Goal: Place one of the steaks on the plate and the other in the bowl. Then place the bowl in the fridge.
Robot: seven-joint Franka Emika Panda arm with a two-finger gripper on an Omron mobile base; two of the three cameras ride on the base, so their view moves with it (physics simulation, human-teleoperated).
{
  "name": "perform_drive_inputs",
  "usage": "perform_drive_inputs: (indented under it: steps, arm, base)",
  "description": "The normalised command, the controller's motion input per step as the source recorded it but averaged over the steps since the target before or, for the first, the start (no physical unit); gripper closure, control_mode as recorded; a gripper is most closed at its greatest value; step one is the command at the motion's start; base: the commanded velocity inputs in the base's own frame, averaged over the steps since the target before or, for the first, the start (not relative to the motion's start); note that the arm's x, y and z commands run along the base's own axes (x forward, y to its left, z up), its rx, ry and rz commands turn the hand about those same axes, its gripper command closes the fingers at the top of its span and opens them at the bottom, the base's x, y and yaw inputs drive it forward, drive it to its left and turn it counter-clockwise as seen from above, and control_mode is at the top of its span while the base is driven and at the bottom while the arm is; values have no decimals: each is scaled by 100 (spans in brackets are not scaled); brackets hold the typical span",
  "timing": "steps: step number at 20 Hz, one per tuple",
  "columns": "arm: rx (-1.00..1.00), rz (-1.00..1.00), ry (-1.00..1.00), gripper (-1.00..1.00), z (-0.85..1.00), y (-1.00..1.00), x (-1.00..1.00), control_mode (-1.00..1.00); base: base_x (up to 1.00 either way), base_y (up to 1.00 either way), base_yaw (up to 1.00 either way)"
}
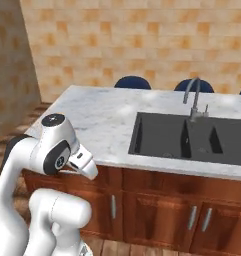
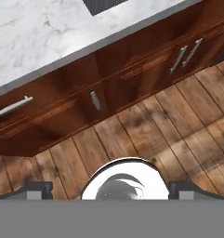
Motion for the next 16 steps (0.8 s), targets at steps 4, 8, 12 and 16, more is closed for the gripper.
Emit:
perform_drive_inputs:
  steps: [4, 8, 12, 16]
  arm:
    - [0, 0, 0, -100, 0, 0, 0, 100]
    - [0, 0, 0, -100, 0, 0, 0, 100]
    - [0, 0, 0, -100, 0, 0, 0, 100]
    - [0, 0, 0, -100, 0, 0, 0, 100]
  base:
    - [17, -95, -68]
    - [1, -82, -79]
    - [44, -40, -68]
    - [94, -41, -43]
